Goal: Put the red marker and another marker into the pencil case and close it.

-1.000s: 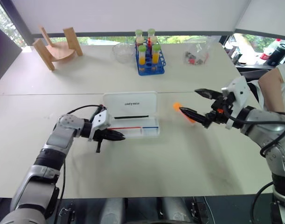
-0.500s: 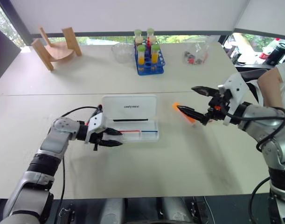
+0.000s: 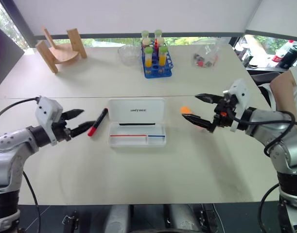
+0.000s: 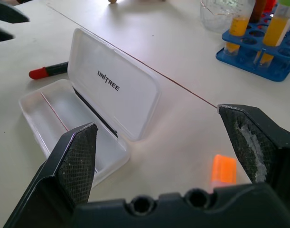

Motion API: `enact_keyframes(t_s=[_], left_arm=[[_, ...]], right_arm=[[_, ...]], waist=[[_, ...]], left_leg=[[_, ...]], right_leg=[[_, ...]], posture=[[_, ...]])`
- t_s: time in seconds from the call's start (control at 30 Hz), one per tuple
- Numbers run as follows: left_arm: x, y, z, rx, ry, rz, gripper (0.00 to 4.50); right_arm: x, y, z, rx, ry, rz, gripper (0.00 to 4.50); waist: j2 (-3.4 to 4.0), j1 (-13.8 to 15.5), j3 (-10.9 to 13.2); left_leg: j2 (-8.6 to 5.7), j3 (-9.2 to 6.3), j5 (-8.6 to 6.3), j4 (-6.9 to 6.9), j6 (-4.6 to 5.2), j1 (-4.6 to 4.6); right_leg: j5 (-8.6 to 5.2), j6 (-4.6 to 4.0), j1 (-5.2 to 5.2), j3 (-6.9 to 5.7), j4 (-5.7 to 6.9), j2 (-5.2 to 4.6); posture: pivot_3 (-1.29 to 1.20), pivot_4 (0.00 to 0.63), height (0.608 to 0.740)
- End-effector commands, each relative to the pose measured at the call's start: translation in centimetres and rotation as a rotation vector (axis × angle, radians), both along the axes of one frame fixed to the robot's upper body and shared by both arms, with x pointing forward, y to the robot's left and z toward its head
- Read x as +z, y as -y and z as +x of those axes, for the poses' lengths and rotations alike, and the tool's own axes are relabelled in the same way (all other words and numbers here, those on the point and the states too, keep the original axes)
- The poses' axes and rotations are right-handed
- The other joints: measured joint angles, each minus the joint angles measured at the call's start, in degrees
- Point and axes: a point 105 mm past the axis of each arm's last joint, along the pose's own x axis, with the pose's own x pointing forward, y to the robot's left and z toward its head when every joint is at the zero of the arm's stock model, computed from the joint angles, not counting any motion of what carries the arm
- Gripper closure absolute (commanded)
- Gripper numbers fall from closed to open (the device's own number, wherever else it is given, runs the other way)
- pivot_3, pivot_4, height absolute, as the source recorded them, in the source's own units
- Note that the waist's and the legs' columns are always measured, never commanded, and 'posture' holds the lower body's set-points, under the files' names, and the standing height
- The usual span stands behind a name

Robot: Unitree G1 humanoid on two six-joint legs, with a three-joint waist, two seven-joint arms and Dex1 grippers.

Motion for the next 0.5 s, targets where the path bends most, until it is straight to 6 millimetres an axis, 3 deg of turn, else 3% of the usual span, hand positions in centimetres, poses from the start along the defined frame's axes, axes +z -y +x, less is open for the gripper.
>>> enact_keyframes(t_s=[0.03,0.23,0.37,0.47,0.5], left_arm=[[-0.9,0.0,1.0,0.085,-0.018,-0.008,1.20],[-5.1,0.7,2.7,0.152,-0.150,-0.025,1.20],[-6.9,0.6,3.9,0.193,-0.190,-0.006,1.20],[-7.2,0.6,4.3,0.186,-0.197,-0.006,2.04],[-7.2,0.6,4.3,0.182,-0.198,-0.006,2.56]], right_arm=[[1.1,-0.3,-0.4,0.033,0.012,-0.002,0.00],[1.6,-1.5,-5.2,0.301,-0.101,-0.082,0.00],[2.6,-2.1,-6.5,0.398,-0.092,-0.122,0.00],[2.8,-2.4,-7.1,0.442,-0.098,-0.138,0.00],[2.8,-2.5,-7.2,0.448,-0.098,-0.141,0.00]], waist=[[-0.01,-0.1,0.0],[-0.01,0.0,0.1],[-0.04,-0.2,0.1],[-0.05,-0.2,0.1],[-0.05,-0.1,0.1]], left_leg=[[0.00,0.01,0.00,0.00,0.00,0.00],[-0.01,-0.01,0.00,-0.11,0.00,-0.06],[0.00,0.01,0.00,-0.02,0.00,-0.02],[0.01,0.02,0.00,-0.02,0.00,0.04],[0.01,0.02,0.00,-0.02,0.00,0.04]], right_leg=[[0.00,0.00,-0.01,0.00,0.00,0.00],[-0.01,-0.02,-0.10,-0.01,-0.05,0.02],[0.00,-0.01,-0.04,-0.02,-0.03,0.04],[0.01,-0.01,0.01,-0.02,-0.02,0.04],[0.01,-0.01,0.00,-0.02,-0.01,0.03]], posture=[[0.00,0.150,0.740],[0.00,0.150,0.740],[0.00,0.150,0.740],[0.00,0.150,0.740],[0.00,0.150,0.740]])
